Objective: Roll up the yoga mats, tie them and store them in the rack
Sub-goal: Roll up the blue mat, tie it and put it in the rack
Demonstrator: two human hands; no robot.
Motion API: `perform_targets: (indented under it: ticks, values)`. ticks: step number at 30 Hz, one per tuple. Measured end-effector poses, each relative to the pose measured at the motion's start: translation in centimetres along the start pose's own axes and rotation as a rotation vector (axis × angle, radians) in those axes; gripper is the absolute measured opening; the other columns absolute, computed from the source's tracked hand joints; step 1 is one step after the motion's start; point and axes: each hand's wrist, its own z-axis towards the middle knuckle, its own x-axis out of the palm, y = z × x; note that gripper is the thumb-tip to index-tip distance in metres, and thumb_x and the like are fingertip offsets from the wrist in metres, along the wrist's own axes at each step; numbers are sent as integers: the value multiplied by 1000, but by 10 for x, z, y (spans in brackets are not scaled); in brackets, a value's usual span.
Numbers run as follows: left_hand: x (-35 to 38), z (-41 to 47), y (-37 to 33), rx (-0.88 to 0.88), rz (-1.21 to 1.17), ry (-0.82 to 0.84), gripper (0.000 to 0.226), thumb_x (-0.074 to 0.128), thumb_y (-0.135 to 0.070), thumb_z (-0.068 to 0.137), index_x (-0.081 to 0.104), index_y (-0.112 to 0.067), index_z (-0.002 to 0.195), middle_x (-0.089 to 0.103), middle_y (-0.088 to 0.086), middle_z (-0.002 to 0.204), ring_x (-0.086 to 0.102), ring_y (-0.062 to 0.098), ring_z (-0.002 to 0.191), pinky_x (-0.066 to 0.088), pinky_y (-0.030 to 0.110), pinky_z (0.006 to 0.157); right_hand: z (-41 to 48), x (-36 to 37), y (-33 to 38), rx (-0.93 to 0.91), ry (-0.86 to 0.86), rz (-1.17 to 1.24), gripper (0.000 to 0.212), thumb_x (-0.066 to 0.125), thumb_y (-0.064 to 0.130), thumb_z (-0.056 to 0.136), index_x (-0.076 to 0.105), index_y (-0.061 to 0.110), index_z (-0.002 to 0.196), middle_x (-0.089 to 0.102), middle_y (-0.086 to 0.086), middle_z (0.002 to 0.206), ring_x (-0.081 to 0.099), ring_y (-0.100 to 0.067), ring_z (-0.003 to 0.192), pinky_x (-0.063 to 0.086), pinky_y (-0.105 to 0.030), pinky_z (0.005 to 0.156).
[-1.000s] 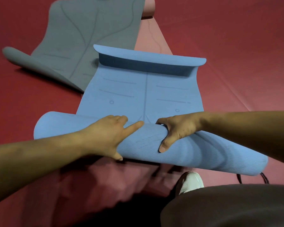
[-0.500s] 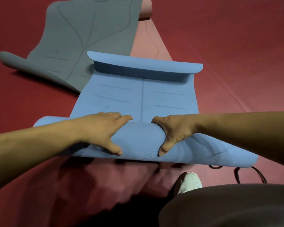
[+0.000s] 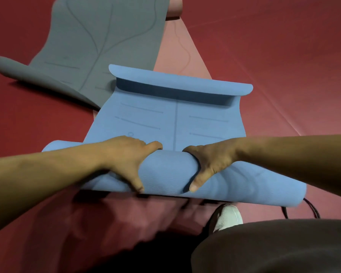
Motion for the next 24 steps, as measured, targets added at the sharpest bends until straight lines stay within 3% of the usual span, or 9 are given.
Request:
perform_targets:
  ticks: [2,5,8,12,15,17,19,24]
  values:
    - [-10,3,6,-35,-139,108,107,82,-68,46,20,-47,131,59,-8,107,59,19,97,50,38,86,6,7,4,-42,-56,-33,102,86,66,55,34,35,136,52,16,128,53,-10,119,46,-35,103]
    - [-17,4,12,-34,-251,190,104,87,-60,47,22,-51,127,57,-16,103,59,11,94,51,37,90,5,9,3,-46,-88,8,88,88,61,56,40,38,126,57,19,118,57,-8,112,49,-33,97]
    - [-17,2,10,13,-315,164,102,85,-58,55,20,-45,133,51,-14,125,55,11,109,45,37,99,2,1,-1,-27,-47,46,80,89,55,61,44,36,124,58,21,116,57,-4,111,49,-29,96]
    - [-6,-10,-2,212,36,-206,104,63,-66,67,14,-24,149,31,1,147,33,19,134,29,32,112,0,-7,-13,-2,17,192,69,90,45,64,51,33,120,65,16,115,63,-6,109,53,-34,98]
    - [1,-16,-19,118,258,-142,136,60,-85,59,-21,-27,151,3,15,160,10,28,148,14,39,120,0,-7,-16,-9,82,289,60,87,36,71,55,26,120,71,10,114,68,-10,107,53,-38,100]
    - [1,-10,-21,70,229,-106,140,67,-84,54,-25,-34,148,17,17,156,24,29,143,25,38,116,1,-7,-15,-6,124,317,55,84,32,76,57,23,122,72,7,114,69,-13,108,52,-40,101]
    - [0,-5,-17,85,68,-113,133,71,-80,52,-11,-40,148,44,6,138,46,23,125,41,35,103,0,-8,-13,27,166,347,52,81,34,79,59,20,123,73,3,116,69,-18,109,51,-43,102]
    - [6,-2,-11,61,-134,-22,115,76,-77,46,15,-47,138,59,-3,120,58,21,108,48,38,92,-10,-13,0,38,127,163,59,81,51,75,57,26,123,70,10,115,67,-10,107,52,-33,99]
